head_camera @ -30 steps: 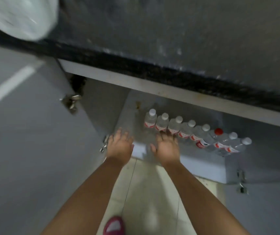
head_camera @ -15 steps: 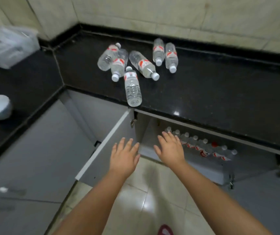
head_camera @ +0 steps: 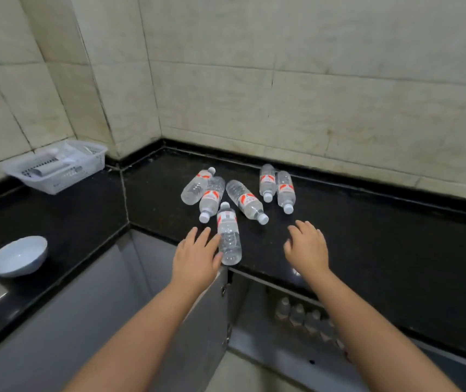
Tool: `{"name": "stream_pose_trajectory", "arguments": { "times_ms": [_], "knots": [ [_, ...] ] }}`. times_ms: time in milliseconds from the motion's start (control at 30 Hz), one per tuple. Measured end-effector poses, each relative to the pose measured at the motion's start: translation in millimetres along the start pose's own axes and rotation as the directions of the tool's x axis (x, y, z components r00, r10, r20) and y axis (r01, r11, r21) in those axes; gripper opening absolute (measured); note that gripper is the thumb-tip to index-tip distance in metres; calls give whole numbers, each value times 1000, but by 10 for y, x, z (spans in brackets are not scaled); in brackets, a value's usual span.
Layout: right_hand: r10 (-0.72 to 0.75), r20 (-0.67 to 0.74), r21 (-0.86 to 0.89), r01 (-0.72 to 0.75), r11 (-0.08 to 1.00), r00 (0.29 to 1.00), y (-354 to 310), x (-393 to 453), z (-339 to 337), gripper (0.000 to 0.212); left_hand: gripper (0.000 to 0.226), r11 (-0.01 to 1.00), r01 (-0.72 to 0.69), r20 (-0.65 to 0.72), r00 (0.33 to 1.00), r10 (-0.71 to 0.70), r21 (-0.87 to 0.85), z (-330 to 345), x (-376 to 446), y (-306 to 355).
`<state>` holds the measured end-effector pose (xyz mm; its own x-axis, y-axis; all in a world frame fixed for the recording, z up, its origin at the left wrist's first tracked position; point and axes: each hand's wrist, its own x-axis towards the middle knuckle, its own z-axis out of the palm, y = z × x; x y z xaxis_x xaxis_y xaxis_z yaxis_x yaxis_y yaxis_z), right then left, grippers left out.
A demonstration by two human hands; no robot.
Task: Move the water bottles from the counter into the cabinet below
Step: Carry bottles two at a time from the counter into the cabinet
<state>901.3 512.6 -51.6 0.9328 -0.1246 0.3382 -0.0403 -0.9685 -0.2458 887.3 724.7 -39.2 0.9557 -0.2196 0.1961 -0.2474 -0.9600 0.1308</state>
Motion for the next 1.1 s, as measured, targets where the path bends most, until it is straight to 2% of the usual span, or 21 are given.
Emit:
{"name": "stream_pose_trajectory", "arguments": {
  "times_ms": [67,167,233,300,367,467,500,567,633,767,933,1100],
  "knots": [
    [37,15,4,-37,999,999,222,382,120,13,40,994,-83,47,996,80,77,85,371,86],
    [142,122,9,-144,989,982,508,952,404,32,47,994,-81,181,981,66,77,399,1010,285],
    [175,209,1,-179,984,962,680,1242,621,41,51,989,-99,218,973,74,106,619,1412,375],
    [142,273,20,-153,988,952,823,1514,855,43,53,986,-124,281,956,88,113,822,1760,469],
    [114,322,67,-142,988,940,946,1745,1086,45,54,965,-230,287,940,186,127,1042,2050,556],
    [73,373,151,-138,979,925,1088,1952,1382,45,61,926,-336,396,884,247,174,1308,2321,620],
    [65,383,164,-137,977,921,1125,2000,1459,45,63,912,-377,376,878,297,160,1396,2390,634],
    [59,354,212,-141,967,933,1173,2053,1582,42,61,880,-440,380,856,350,181,1517,2485,673],
    [35,279,285,-117,951,960,1222,2080,1676,37,53,850,-489,304,854,422,195,1670,2551,691],
    [19,135,361,-68,930,991,1388,2043,1738,26,42,814,-525,308,840,447,250,1678,2602,712],
    [24,134,329,-67,942,991,1532,1964,1623,25,42,810,-545,338,820,462,217,1601,2596,713],
    [-62,58,175,51,983,996,1542,1825,1485,43,50,854,-495,338,840,424,160,1443,2516,684]
  ]
}}
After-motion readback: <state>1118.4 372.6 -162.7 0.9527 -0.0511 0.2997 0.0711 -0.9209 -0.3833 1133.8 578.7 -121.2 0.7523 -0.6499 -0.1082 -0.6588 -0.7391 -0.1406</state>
